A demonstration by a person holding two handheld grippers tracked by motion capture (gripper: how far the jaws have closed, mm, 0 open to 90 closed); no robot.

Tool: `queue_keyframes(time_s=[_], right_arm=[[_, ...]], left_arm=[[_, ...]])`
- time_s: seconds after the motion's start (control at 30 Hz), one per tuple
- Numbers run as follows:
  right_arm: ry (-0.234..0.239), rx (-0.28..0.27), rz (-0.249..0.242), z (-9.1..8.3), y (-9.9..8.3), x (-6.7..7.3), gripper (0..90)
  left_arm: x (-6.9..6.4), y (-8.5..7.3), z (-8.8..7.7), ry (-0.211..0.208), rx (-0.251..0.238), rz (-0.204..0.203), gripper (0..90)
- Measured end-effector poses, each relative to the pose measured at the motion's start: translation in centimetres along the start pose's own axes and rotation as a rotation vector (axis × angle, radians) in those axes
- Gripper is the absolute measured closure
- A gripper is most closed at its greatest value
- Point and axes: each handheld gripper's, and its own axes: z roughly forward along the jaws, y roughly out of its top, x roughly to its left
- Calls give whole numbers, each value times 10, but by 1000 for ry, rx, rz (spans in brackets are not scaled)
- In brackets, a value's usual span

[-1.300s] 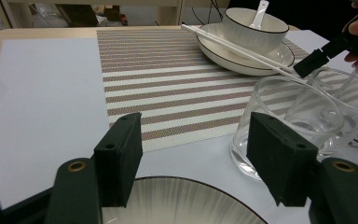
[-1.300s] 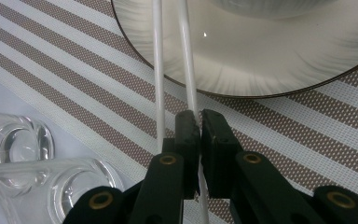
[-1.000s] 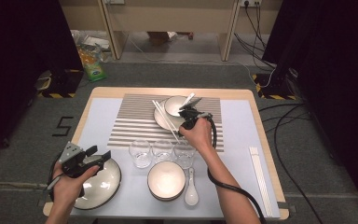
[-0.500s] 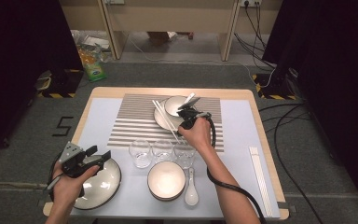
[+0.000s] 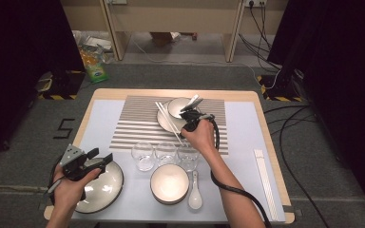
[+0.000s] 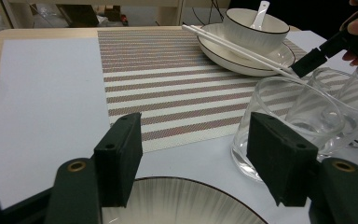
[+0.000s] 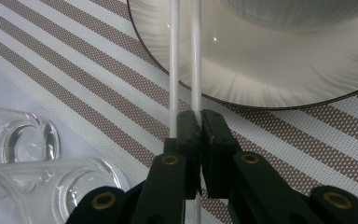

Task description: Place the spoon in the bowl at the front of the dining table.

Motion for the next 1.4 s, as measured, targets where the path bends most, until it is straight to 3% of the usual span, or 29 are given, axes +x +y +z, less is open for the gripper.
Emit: queue_keyframes(time_s=[0.93, 1.4], right_arm=[[7, -4, -14, 2, 0, 1, 858], [18, -52, 28, -6, 3, -1, 735]], left_arm=[[0, 0, -1, 1, -2, 1, 351], [0, 1, -1, 1, -5, -1, 351]])
